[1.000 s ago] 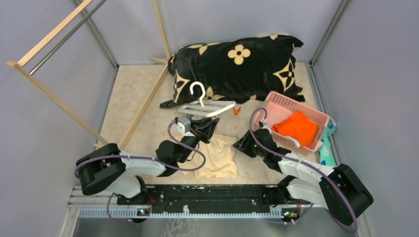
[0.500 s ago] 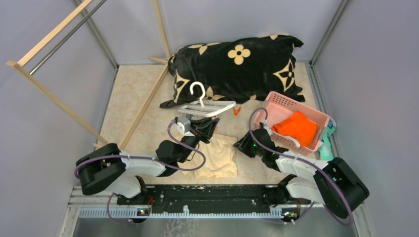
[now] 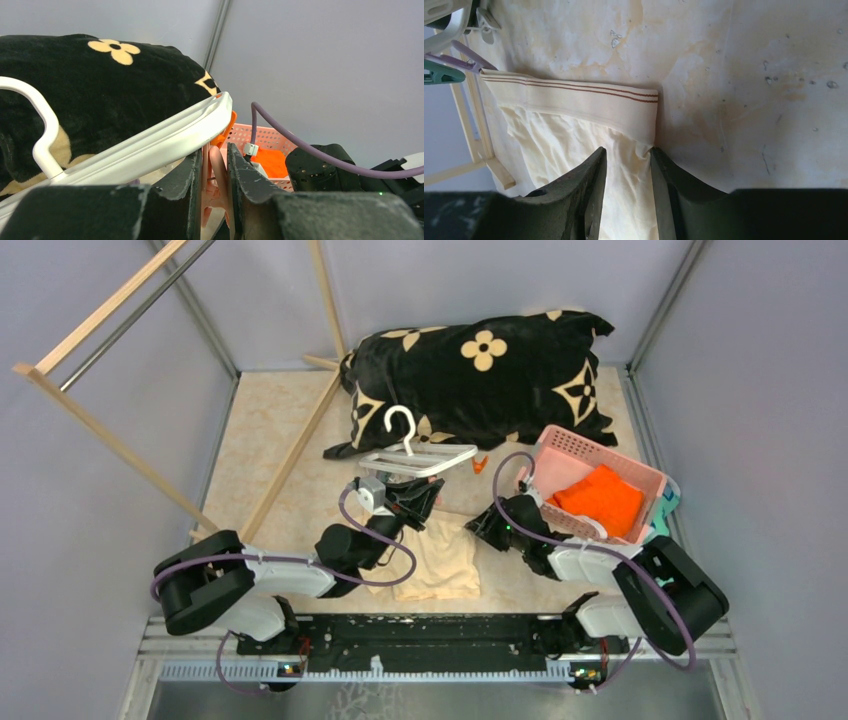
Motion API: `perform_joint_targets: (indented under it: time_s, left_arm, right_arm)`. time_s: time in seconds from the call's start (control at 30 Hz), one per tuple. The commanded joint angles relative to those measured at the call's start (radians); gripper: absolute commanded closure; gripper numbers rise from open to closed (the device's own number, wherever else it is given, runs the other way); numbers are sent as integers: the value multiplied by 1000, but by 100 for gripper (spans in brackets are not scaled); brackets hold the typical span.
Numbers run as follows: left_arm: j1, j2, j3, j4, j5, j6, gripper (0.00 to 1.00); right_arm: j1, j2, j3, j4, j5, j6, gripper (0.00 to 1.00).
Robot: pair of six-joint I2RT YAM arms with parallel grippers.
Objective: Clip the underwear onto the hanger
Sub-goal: Clamp the underwear onto the hanger.
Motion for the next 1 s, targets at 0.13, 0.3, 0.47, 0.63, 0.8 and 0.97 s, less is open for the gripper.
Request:
perform_joint_targets:
  time_s: [0.13, 0.3, 0.47, 0.63, 0.8, 0.97]
  left_arm:
    - [4, -29, 26, 71, 13, 1, 100]
    - [4, -36, 19, 70, 9, 6, 100]
    - [5, -51, 8, 61, 2, 8, 100]
    - [5, -67, 3, 51, -4, 19, 100]
    - [6, -74, 3, 43, 1, 18, 100]
    - [6, -78, 4, 36, 3, 17, 100]
  right_arm:
    - [-4, 94, 36, -75, 45, -100, 70]
    - [-4, 95, 45, -70, 38, -165, 96]
    - [-1, 9, 41, -54, -39, -223, 100]
    - [88, -124, 71, -122, -63, -276, 100]
    - [158, -227, 76, -178, -70, -299, 100]
    - [284, -257, 56, -184, -112, -357, 100]
